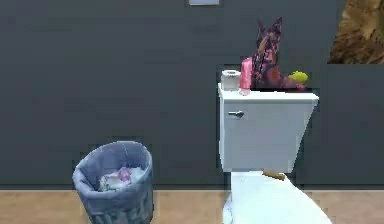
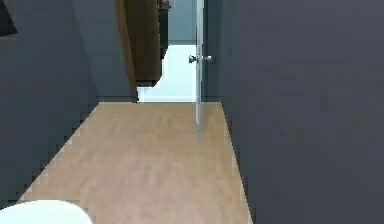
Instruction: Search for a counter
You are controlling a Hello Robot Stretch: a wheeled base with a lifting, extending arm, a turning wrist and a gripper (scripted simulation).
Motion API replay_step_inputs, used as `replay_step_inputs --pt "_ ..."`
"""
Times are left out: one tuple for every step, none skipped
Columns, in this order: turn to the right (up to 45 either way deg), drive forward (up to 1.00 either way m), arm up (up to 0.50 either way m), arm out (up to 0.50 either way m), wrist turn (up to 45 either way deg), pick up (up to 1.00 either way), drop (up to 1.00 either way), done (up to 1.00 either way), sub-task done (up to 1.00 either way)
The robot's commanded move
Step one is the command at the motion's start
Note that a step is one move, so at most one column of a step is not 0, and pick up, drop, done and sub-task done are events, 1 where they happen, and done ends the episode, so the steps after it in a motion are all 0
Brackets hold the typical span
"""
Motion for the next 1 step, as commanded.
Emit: replay_step_inputs --pt "45.0 0.0 0.0 0.0 0.0 0.0 0.0 0.0 0.0"
